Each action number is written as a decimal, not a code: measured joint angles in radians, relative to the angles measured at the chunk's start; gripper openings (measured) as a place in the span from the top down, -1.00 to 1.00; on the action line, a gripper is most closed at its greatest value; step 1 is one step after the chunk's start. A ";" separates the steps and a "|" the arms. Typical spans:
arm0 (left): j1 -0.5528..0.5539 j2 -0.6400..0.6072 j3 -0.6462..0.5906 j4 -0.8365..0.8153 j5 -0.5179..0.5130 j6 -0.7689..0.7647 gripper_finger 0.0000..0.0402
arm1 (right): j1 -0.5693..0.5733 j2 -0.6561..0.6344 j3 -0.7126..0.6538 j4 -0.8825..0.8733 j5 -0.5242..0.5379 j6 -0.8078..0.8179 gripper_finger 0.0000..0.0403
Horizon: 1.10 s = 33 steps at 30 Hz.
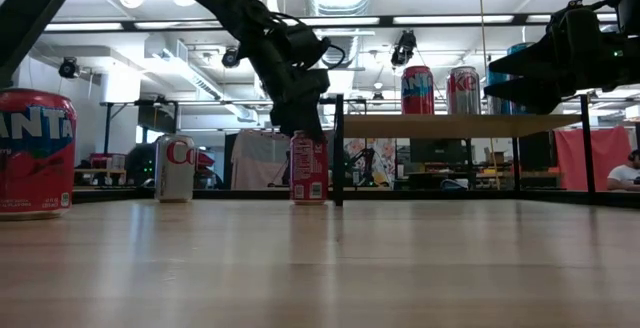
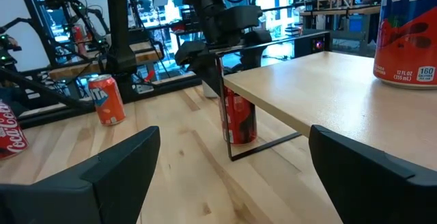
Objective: Place canned beverage on shelf
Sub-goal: Put the top red white soda can on the shelf
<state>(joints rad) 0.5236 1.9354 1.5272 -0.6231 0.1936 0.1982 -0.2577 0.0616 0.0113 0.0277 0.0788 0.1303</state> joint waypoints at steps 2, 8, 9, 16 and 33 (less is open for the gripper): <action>0.000 0.000 0.000 -0.007 0.000 -0.018 -0.83 | 0.000 0.000 0.000 0.000 0.000 0.000 -0.78; -0.001 -0.001 0.001 -0.045 -0.020 -0.062 -0.44 | 0.000 0.000 0.000 0.000 0.000 0.000 -0.78; -0.001 -0.002 0.002 -0.056 -0.020 -0.064 -0.41 | 0.000 0.000 0.000 0.000 0.000 0.000 -0.78; -0.002 -0.025 0.006 -0.205 0.050 0.091 -0.41 | 0.000 0.000 0.000 0.000 0.000 0.000 -0.78; -0.232 -0.105 0.001 -0.285 0.026 0.173 -0.45 | 0.000 0.000 0.000 0.000 0.000 0.000 -0.78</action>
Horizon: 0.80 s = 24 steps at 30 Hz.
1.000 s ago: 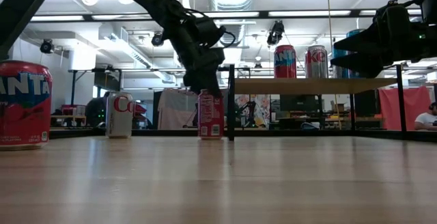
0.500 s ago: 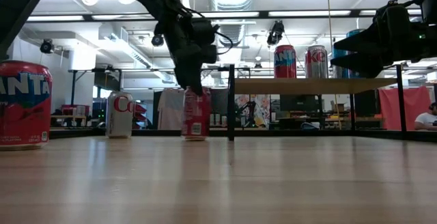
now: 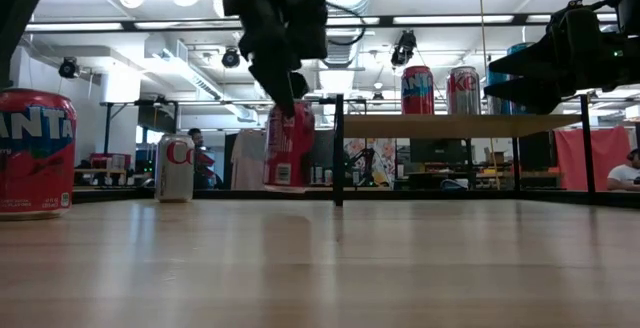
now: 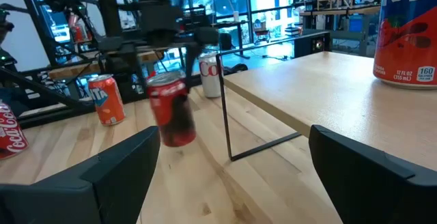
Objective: Place canned beverage on shelf
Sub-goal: Put the top red white soda can on the shelf
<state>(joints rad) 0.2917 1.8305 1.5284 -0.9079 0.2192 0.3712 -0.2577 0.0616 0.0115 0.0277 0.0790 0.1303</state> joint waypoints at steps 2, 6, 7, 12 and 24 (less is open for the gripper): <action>-0.046 0.000 0.000 0.001 -0.029 -0.010 -0.45 | 0.000 0.000 0.000 0.000 0.000 0.000 -0.78; -0.135 -0.019 0.000 0.037 -0.099 -0.001 -0.45 | 0.000 0.000 0.000 0.000 0.000 0.000 -0.78; -0.155 -0.027 0.000 0.049 -0.098 0.007 -0.45 | 0.000 0.000 0.000 0.000 0.000 0.000 -0.78; -0.226 -0.046 0.000 0.074 -0.098 0.048 -0.45 | 0.000 0.000 0.000 0.000 0.000 0.000 -0.78; -0.283 -0.029 0.000 0.061 0.088 0.113 -0.45 | 0.000 0.000 0.000 0.000 0.000 0.000 -0.78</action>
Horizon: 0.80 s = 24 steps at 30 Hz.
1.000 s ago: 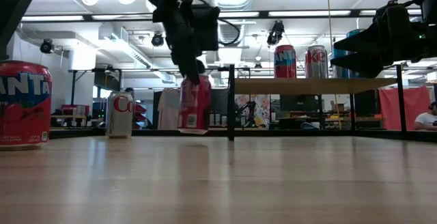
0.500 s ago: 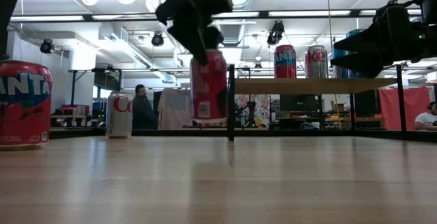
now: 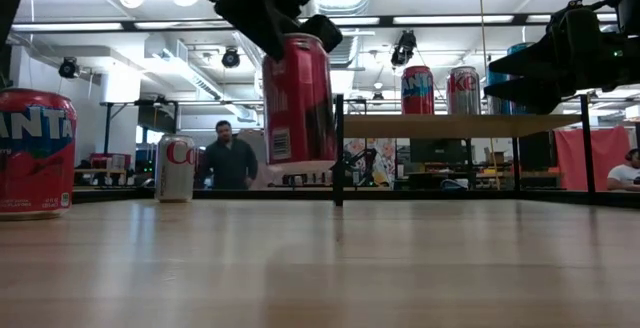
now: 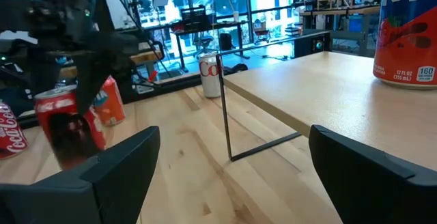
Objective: Place canned beverage on shelf
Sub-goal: Put the top red white soda can on the shelf
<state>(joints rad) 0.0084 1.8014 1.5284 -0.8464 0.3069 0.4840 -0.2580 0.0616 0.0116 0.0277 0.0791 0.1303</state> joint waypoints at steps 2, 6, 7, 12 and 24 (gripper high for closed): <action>0.003 0.011 0.000 0.025 -0.014 -0.010 -0.46 | 0.000 0.000 0.000 0.000 0.000 0.000 -0.78; 0.004 0.045 0.001 0.020 -0.113 -0.031 -0.47 | 0.000 0.000 0.000 0.000 0.000 0.000 -0.78; 0.004 0.057 0.001 0.020 -0.143 -0.031 -0.47 | 0.000 0.000 0.000 0.000 0.000 0.000 -0.78; 0.010 0.115 0.008 0.026 -0.186 -0.027 -0.48 | 0.000 0.000 0.000 0.001 0.001 0.000 -0.78; 0.012 0.133 0.048 0.036 -0.246 0.003 -0.49 | 0.000 0.000 0.000 0.003 0.001 0.000 -0.78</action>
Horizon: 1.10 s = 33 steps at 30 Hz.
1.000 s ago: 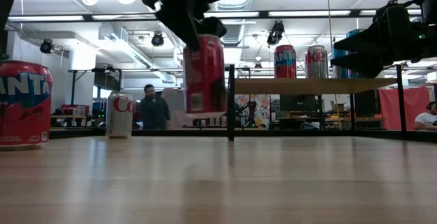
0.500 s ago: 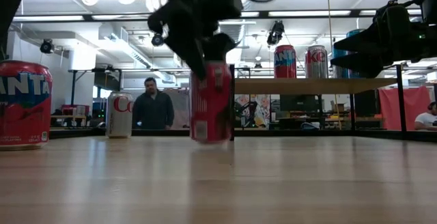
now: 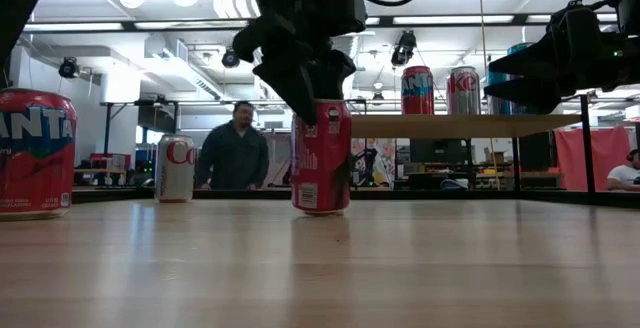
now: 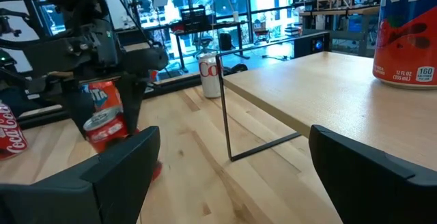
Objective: Place canned beverage on shelf
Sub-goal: Put the top red white soda can on the shelf
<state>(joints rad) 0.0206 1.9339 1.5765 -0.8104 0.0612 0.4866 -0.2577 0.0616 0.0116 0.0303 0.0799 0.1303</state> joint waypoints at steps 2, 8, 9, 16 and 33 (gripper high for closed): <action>0.003 0.001 0.009 -0.008 -0.012 0.001 -0.52 | 0.000 0.000 0.000 0.000 0.000 0.000 -0.78; 0.004 0.002 0.013 -0.011 -0.034 0.000 -0.76 | 0.000 0.000 0.000 0.000 0.000 0.000 -0.78; 0.004 0.002 0.013 -0.012 -0.033 -0.001 -0.81 | 0.000 0.000 0.000 0.000 0.000 0.000 -0.78; 0.004 0.001 0.013 -0.013 -0.053 0.045 -0.95 | 0.000 0.000 0.000 0.001 0.000 0.000 -0.78; 0.002 -0.005 0.118 -0.076 -0.184 -0.098 -0.96 | 0.000 0.000 0.000 0.001 -0.001 0.000 -0.78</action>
<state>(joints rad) 0.0231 1.9293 1.6949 -0.8862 -0.1230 0.3882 -0.2577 0.0616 0.0116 0.0312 0.0792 0.1303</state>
